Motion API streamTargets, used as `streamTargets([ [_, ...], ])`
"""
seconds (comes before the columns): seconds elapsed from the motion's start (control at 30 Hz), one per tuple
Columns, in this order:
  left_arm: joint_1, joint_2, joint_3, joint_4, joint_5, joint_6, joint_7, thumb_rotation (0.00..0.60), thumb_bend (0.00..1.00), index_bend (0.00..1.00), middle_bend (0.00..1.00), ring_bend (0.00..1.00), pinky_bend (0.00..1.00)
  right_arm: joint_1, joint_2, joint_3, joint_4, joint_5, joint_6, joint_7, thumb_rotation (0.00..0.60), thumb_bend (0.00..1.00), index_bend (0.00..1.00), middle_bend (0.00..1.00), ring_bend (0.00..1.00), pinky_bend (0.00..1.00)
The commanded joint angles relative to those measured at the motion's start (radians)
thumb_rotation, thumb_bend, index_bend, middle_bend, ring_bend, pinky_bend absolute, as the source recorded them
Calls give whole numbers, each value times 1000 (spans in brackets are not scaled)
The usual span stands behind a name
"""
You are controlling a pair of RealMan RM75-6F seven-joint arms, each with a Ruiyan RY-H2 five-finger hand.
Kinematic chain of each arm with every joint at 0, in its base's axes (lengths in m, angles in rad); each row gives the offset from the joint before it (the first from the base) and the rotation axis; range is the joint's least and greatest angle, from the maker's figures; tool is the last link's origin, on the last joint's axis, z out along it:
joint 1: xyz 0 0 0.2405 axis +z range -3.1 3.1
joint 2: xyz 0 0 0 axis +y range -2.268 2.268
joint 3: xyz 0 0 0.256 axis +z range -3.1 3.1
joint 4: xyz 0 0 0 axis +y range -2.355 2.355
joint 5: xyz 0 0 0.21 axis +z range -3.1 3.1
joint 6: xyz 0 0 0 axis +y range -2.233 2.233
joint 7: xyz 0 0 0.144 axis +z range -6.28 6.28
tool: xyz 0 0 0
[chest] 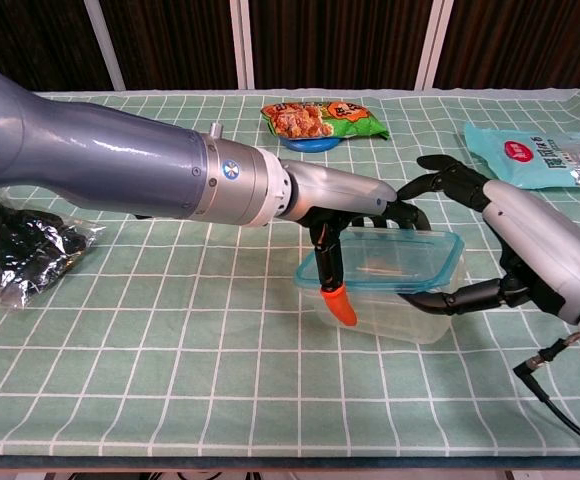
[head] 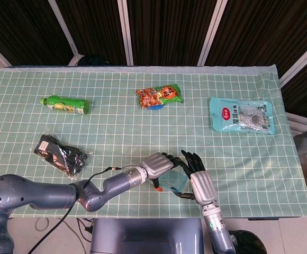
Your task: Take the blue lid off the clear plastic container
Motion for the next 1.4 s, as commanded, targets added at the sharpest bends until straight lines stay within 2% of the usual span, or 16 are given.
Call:
streamTargets([
  [0.03, 1, 6, 0, -3, -2, 3, 0, 600, 0, 23, 32, 83, 216, -2, -4, 2, -4, 10, -3, 0, 600, 431, 670, 73, 0, 0],
  [0.57, 9, 25, -9, 1, 5, 12, -14, 600, 0, 3, 11, 76, 193, -11, -13, 3, -22, 30, 2, -2, 600, 439, 700, 82, 0, 0],
  [0.7, 9, 25, 0, 11, 36, 45, 22, 600, 0, 0, 1, 9, 102, -11, -9, 4, -26, 32, 1, -5, 600, 440, 700, 83, 0, 0],
  [0.83, 8, 29, 11, 7, 37, 50, 45, 600, 0, 0, 0, 0, 53, -12, -7, 1, -26, 31, 1, -5, 600, 440, 700, 82, 0, 0],
  [1.23, 4, 41, 13, -22, 6, 44, 59, 600, 0, 0, 0, 0, 50, -14, -15, 0, -22, 36, 2, -5, 600, 440, 700, 85, 0, 0],
  [1.4, 20, 60, 12, -50, 22, 77, 62, 600, 0, 0, 0, 0, 50, -11, -16, 10, -26, 36, 4, -8, 600, 440, 700, 88, 0, 0],
])
